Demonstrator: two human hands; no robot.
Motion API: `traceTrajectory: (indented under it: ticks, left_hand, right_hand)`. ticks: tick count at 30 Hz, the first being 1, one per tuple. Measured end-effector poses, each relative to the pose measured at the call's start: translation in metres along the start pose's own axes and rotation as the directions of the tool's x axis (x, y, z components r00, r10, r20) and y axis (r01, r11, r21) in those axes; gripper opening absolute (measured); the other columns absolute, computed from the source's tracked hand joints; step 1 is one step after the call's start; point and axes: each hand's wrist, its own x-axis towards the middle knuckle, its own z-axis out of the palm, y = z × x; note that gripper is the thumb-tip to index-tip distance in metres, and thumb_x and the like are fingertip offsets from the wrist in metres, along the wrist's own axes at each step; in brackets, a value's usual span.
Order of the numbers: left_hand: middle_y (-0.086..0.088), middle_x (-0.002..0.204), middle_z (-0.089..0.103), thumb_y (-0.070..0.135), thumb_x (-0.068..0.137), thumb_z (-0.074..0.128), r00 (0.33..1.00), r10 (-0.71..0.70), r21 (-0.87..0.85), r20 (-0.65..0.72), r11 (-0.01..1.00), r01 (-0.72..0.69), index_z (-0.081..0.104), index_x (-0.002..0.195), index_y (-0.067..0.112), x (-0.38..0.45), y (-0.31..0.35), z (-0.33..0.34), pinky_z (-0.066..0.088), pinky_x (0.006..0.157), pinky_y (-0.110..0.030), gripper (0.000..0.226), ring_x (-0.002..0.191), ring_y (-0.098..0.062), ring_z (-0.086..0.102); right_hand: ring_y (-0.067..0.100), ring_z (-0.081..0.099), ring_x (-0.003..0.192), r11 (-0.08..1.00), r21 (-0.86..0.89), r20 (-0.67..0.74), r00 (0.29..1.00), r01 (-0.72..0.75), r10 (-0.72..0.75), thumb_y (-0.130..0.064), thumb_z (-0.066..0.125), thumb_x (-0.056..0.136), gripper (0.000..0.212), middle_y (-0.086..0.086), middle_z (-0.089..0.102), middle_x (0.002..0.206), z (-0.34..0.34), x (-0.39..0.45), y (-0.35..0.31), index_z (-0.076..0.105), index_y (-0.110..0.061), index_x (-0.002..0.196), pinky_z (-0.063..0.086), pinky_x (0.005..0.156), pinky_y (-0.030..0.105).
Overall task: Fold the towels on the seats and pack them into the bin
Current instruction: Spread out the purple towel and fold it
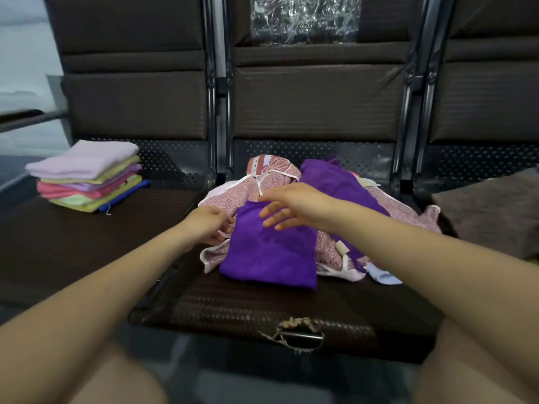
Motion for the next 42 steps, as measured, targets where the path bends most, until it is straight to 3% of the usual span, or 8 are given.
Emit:
traceTrajectory:
  ticks: [5, 8, 14, 18, 23, 26, 31, 42]
  left_hand:
    - [-0.01, 0.077, 0.06, 0.017, 0.098, 0.048, 0.998, -0.019, 0.113, 0.054, 0.993, 0.013, 0.059, 0.083, 0.007, 0.004, 0.003, 0.004, 0.054, 0.052, -0.031, 0.021, 0.057, -0.025, 0.059]
    - [-0.012, 0.077, 0.055, 0.028, 0.098, 0.051, 0.992, -0.095, 0.182, 0.082, 0.98, 0.079, 0.055, 0.084, 0.007, 0.002, 0.0, 0.011, 0.055, 0.05, -0.031, 0.026, 0.062, -0.025, 0.06]
    - [-0.013, 0.102, 0.062, 0.032, 0.089, 0.064, 0.981, -0.034, -0.08, 0.191, 0.996, 0.05, 0.061, 0.101, 0.013, 0.002, -0.013, 0.015, 0.045, 0.066, -0.03, 0.023, 0.083, -0.025, 0.06]
    - [-0.008, 0.108, 0.064, 0.026, 0.09, 0.063, 0.964, -0.019, -0.24, 0.267, 0.967, 0.086, 0.06, 0.11, 0.012, -0.008, -0.015, 0.017, 0.045, 0.064, -0.022, 0.025, 0.085, -0.017, 0.061]
    - [-0.002, 0.112, 0.065, 0.027, 0.093, 0.058, 0.937, -0.013, -0.365, 0.349, 0.919, 0.149, 0.058, 0.122, 0.011, -0.013, -0.011, 0.012, 0.049, 0.08, -0.026, 0.033, 0.098, -0.015, 0.061]
    - [-0.001, 0.128, 0.06, 0.028, 0.095, 0.053, 0.952, 0.09, -0.518, 0.291, 0.852, 0.078, 0.054, 0.129, 0.013, -0.012, -0.003, -0.002, 0.043, 0.099, -0.032, 0.037, 0.119, -0.017, 0.054]
    - [-0.007, 0.107, 0.068, 0.025, 0.097, 0.051, 0.973, 0.176, -0.456, 0.149, 0.885, -0.091, 0.065, 0.098, 0.016, -0.018, -0.009, -0.031, 0.045, 0.085, -0.03, 0.017, 0.094, -0.019, 0.062]
    - [-0.012, 0.108, 0.07, 0.025, 0.09, 0.058, 1.0, -0.018, -0.735, 0.003, 0.678, 0.015, 0.065, 0.112, 0.009, -0.008, -0.084, -0.107, 0.05, 0.082, -0.03, 0.029, 0.096, -0.026, 0.065]
  right_hand:
    - [0.015, 0.057, 0.053, 0.966, -0.175, -0.297, 0.946, -0.189, 0.131, -0.022, 0.045, 0.099, 0.025, 0.005, 0.058, 0.069, -0.057, -0.008, 0.017, 0.057, -0.01, 0.081, 0.045, 0.051, 0.021]
    - [0.023, 0.065, 0.063, 0.902, -0.221, -0.227, 0.919, -0.371, 0.322, -0.036, 0.054, 0.096, 0.035, 0.016, 0.065, 0.08, -0.065, -0.014, 0.038, 0.059, -0.002, 0.095, 0.054, 0.055, 0.026]
    - [0.019, 0.058, 0.074, 0.947, 0.191, -0.022, 0.963, -0.259, 0.268, -0.024, 0.068, 0.086, 0.016, 0.004, 0.055, 0.072, -0.044, -0.006, 0.054, 0.057, -0.015, 0.079, 0.049, 0.074, 0.031]
    - [0.02, 0.065, 0.095, 0.878, 0.344, -0.055, 0.926, -0.333, 0.373, -0.017, 0.072, 0.082, 0.03, 0.006, 0.07, 0.103, -0.023, 0.002, 0.056, 0.064, -0.015, 0.11, 0.053, 0.081, 0.032]
    - [0.021, 0.067, 0.08, 0.88, 0.417, -0.199, 0.922, -0.226, 0.331, -0.014, 0.065, 0.088, 0.028, 0.009, 0.072, 0.094, 0.004, -0.003, 0.045, 0.063, -0.01, 0.116, 0.052, 0.062, 0.027]
    - [0.023, 0.068, 0.087, 0.841, 0.534, -0.262, 0.928, -0.089, 0.265, -0.019, 0.064, 0.089, 0.029, 0.011, 0.072, 0.102, 0.021, -0.008, 0.043, 0.062, -0.013, 0.118, 0.052, 0.066, 0.029]
    - [0.017, 0.067, 0.075, 0.85, 0.526, -0.312, 0.936, 0.026, 0.165, -0.011, 0.053, 0.097, 0.01, 0.006, 0.071, 0.085, 0.05, -0.01, 0.035, 0.062, -0.014, 0.094, 0.055, 0.067, 0.029]
    - [0.018, 0.063, 0.043, 0.941, 0.322, -0.094, 0.985, -0.107, 0.145, -0.007, 0.047, 0.095, 0.017, 0.008, 0.066, 0.053, 0.133, 0.104, -0.029, 0.058, -0.007, 0.082, 0.049, 0.046, 0.021]
